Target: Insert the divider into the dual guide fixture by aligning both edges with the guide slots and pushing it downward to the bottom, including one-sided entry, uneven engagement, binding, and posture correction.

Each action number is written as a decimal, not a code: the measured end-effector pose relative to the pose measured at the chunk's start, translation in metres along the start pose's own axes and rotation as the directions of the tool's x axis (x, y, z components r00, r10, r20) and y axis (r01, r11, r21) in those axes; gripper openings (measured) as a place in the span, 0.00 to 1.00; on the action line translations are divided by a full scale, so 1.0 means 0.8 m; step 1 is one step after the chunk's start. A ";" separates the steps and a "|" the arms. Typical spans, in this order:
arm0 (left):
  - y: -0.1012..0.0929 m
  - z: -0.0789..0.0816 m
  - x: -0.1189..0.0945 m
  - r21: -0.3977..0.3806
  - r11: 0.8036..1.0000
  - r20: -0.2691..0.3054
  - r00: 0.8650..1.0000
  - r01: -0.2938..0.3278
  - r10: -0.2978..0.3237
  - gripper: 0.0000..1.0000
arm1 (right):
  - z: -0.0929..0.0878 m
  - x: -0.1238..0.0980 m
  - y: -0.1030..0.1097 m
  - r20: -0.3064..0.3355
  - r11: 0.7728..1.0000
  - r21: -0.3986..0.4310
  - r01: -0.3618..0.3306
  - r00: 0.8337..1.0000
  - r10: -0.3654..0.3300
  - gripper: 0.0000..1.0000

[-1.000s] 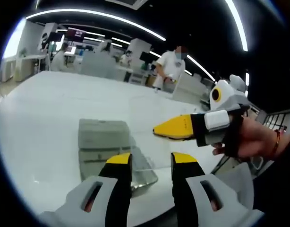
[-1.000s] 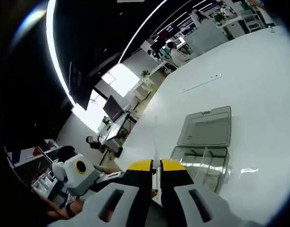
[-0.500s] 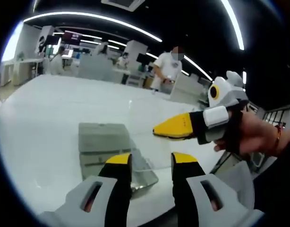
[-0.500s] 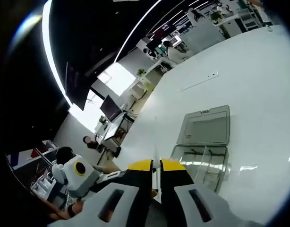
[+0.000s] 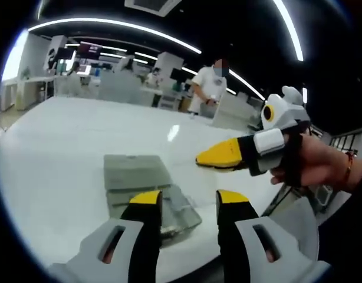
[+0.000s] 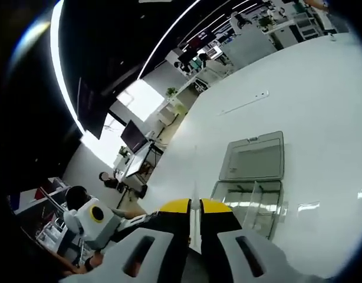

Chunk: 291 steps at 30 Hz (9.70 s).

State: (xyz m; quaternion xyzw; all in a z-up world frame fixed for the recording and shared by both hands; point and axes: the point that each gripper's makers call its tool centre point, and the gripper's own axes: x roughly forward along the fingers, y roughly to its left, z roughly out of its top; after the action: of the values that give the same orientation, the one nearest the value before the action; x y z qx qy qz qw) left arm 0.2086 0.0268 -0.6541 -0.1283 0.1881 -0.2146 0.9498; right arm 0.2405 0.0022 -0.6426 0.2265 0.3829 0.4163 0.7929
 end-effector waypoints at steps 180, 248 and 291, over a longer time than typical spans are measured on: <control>0.126 -0.043 -0.030 0.011 0.999 -0.090 0.995 0.034 -0.033 0.61 | -0.082 0.117 -0.075 -0.547 0.914 -0.099 0.394 0.745 -0.381 0.00; 0.135 -0.041 -0.031 -0.032 0.999 -0.074 0.997 0.021 -0.023 0.60 | -0.083 0.120 -0.081 -0.550 0.888 -0.255 0.382 0.698 -0.458 0.00; 0.138 -0.043 -0.026 -0.026 0.999 -0.089 0.996 0.026 -0.028 0.60 | -0.098 0.136 -0.081 -0.543 0.879 -0.349 0.326 0.694 -0.473 0.01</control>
State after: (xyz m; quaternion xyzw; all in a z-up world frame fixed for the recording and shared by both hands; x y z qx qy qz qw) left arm 0.2164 0.1274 -0.7141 -0.1330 0.2314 -0.2305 0.9357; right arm 0.2491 0.0606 -0.7797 -0.1015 0.6092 0.3237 0.7168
